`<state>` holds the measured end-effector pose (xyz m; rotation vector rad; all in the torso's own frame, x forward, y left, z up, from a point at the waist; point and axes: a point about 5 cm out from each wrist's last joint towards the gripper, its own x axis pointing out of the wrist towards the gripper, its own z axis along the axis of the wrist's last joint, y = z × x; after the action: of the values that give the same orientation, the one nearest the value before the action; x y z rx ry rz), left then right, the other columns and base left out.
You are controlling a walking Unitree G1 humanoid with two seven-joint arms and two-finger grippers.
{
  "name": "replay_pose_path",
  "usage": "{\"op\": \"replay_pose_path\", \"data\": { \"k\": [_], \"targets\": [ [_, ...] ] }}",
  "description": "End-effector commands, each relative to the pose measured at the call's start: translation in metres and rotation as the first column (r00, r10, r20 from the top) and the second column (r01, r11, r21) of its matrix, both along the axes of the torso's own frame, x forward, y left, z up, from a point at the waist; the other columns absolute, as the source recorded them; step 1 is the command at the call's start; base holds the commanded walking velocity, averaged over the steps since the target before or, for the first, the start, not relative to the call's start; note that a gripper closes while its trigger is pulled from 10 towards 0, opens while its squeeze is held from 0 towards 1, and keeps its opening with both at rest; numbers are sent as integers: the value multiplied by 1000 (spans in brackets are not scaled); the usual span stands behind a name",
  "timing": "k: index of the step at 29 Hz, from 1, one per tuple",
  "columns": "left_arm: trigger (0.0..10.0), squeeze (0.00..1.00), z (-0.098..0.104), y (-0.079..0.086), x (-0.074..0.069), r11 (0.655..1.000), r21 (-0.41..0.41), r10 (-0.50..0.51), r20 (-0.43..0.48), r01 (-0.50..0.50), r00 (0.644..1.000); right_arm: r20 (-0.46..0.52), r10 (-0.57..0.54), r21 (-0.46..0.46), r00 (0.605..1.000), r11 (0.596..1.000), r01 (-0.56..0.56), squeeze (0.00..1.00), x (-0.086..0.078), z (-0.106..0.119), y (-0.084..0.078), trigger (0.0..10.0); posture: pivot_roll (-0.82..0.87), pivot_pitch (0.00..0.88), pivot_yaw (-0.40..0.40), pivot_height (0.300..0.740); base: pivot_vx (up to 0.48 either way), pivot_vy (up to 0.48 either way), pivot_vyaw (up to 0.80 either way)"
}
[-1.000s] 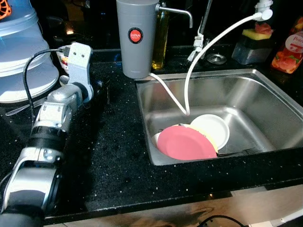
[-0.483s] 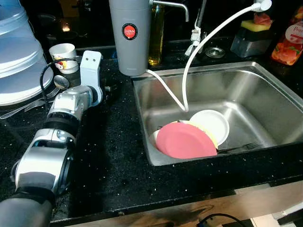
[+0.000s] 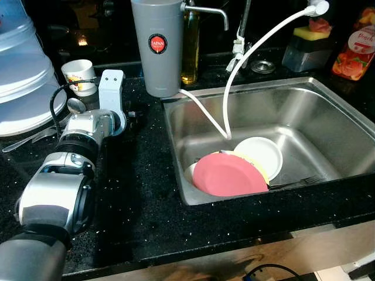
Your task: Kitchen organization
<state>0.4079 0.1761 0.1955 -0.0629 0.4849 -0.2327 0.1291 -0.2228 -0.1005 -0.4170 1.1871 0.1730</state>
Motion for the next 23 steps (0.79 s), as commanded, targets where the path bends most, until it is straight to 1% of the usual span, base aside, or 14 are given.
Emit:
{"op": "replay_pose_path", "data": {
  "k": [1,17,23],
  "targets": [
    [0,0,-22,0,-7,1000,-11,4,-101,-6,995,11,-17,13,1000,1000,17,0,2,0,3,10000,-21,13,72,740,0,0,0],
    [0,0,-32,1,-11,1000,-21,-17,-148,14,989,16,-20,14,1000,1000,20,0,3,0,4,10000,-15,8,72,740,0,0,0],
    [0,0,-34,5,-12,999,-45,-14,-160,7,987,19,-18,13,1000,1000,17,0,5,1,4,10000,-12,5,70,740,0,0,0]
  ]
}}
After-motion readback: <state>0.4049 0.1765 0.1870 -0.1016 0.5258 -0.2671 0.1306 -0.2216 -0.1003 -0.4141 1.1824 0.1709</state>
